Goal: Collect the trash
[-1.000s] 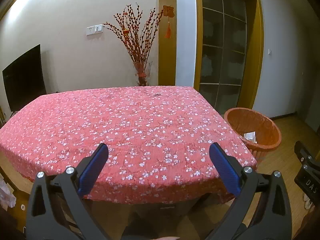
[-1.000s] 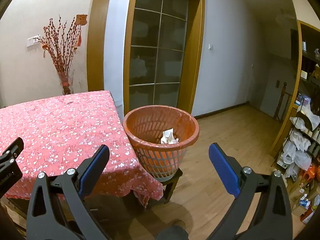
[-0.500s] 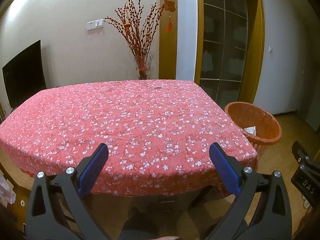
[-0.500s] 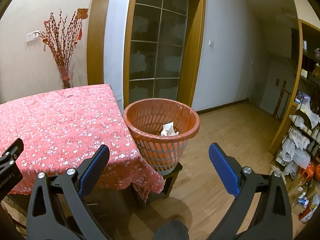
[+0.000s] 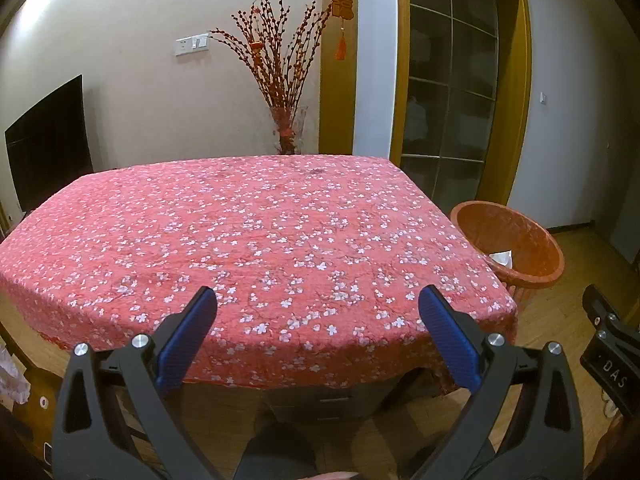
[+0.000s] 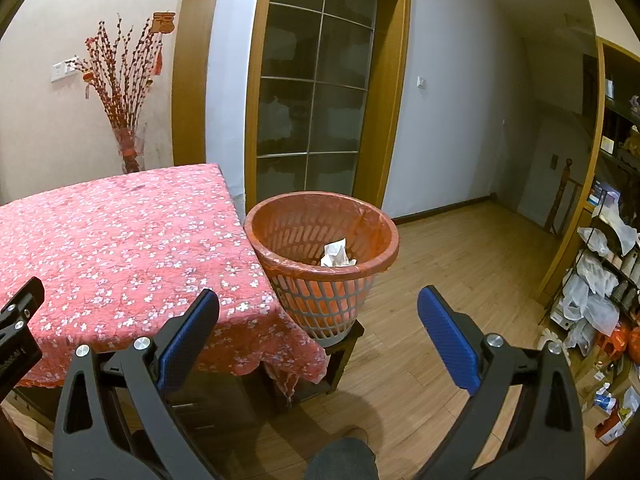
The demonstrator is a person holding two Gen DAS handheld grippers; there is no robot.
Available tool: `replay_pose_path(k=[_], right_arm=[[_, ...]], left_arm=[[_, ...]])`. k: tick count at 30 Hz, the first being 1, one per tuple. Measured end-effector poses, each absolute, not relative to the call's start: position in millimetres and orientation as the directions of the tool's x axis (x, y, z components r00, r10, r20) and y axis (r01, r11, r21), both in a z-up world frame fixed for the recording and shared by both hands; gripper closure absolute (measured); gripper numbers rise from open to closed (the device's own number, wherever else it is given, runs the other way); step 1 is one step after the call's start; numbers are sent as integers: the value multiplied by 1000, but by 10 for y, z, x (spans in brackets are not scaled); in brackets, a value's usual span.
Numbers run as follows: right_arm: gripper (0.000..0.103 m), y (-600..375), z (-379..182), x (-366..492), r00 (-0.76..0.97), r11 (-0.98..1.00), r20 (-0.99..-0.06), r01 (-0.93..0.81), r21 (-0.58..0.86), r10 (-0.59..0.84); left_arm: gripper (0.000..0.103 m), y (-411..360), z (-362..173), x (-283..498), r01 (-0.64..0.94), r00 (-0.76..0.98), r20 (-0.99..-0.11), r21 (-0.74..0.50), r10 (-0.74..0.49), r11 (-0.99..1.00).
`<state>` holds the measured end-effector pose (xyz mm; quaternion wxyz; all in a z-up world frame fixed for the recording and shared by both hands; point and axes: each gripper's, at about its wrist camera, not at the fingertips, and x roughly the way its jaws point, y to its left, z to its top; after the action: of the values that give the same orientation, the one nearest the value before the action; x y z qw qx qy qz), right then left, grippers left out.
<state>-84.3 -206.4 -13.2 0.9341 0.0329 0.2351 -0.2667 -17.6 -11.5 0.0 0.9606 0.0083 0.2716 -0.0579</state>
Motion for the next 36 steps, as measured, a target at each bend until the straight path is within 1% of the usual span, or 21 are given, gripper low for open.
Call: replay_pose_path(k=[36], right_arm=[[4, -2058, -128, -835, 747, 855, -458, 514, -63, -483]], left_arm=[[5, -125, 46, -162, 112, 852, -514, -13, -103, 994]])
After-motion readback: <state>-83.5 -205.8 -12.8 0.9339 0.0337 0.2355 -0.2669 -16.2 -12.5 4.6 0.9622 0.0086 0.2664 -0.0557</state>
